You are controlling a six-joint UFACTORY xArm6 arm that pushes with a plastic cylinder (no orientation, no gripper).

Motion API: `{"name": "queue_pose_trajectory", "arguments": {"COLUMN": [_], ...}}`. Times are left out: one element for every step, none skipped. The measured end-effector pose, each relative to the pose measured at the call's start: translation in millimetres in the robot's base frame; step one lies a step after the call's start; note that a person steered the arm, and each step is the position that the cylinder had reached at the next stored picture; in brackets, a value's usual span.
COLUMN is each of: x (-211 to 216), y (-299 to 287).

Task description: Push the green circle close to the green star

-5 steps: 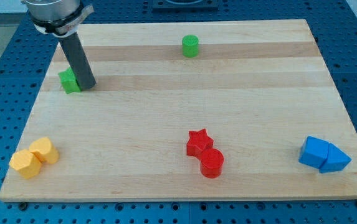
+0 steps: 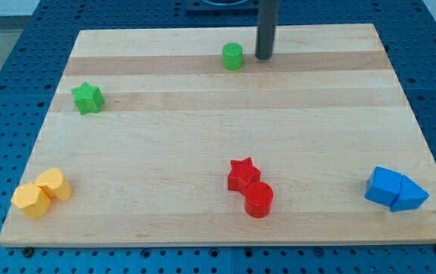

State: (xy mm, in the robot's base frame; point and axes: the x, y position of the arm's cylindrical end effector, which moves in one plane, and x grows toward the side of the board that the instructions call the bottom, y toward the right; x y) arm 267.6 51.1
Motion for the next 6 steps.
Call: {"name": "queue_pose_trajectory", "arguments": {"x": [3.9,25.7,45.2,68.0,92.6,102.7], "y": [-43.4,-74.1,-106.1,-129.8,-125.0,-125.4]}}
